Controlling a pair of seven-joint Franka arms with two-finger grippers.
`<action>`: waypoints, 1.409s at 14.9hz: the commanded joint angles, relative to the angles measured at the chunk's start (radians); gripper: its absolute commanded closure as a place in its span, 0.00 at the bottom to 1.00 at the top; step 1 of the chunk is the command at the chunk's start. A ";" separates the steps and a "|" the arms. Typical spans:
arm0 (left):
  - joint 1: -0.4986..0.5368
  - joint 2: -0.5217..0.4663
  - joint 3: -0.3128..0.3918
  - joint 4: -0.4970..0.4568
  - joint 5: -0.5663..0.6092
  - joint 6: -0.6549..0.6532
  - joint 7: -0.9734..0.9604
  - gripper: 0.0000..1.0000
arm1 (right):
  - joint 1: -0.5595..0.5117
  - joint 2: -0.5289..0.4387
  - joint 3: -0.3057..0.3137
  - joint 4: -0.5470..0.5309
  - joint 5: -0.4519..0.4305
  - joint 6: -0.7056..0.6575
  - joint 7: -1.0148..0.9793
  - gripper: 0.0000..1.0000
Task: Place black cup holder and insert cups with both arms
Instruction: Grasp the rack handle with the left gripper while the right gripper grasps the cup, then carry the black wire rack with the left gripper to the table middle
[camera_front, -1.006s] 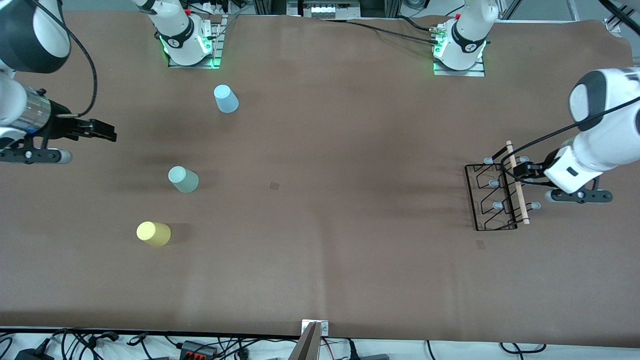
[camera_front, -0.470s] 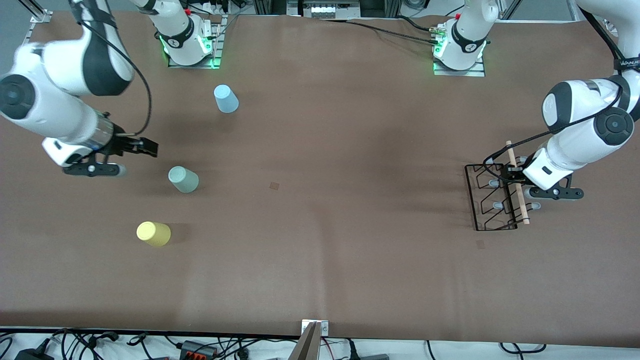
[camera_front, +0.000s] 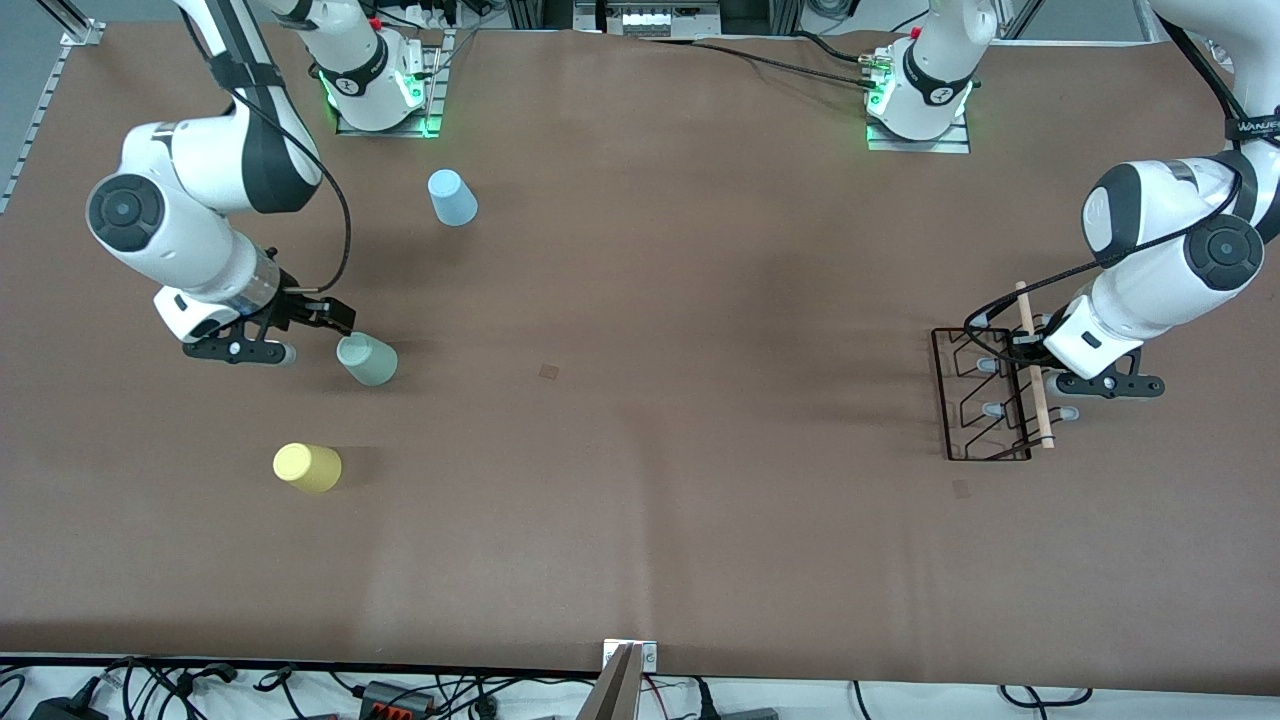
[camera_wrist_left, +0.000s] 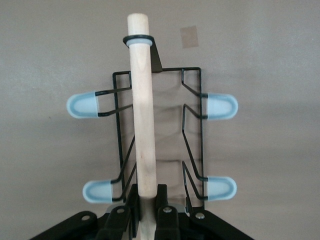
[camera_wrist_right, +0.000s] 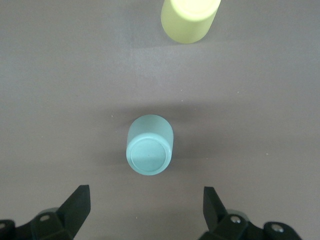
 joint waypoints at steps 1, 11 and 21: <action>0.008 -0.012 -0.005 -0.013 0.013 0.012 0.012 0.99 | 0.015 0.023 -0.003 -0.007 0.011 0.043 0.026 0.00; -0.010 -0.040 -0.211 0.243 0.008 -0.329 -0.009 0.99 | 0.010 0.058 -0.009 -0.118 0.013 0.291 0.061 0.00; -0.326 0.170 -0.430 0.441 0.008 -0.367 -0.731 0.99 | 0.027 0.129 -0.009 -0.177 0.011 0.471 0.124 0.00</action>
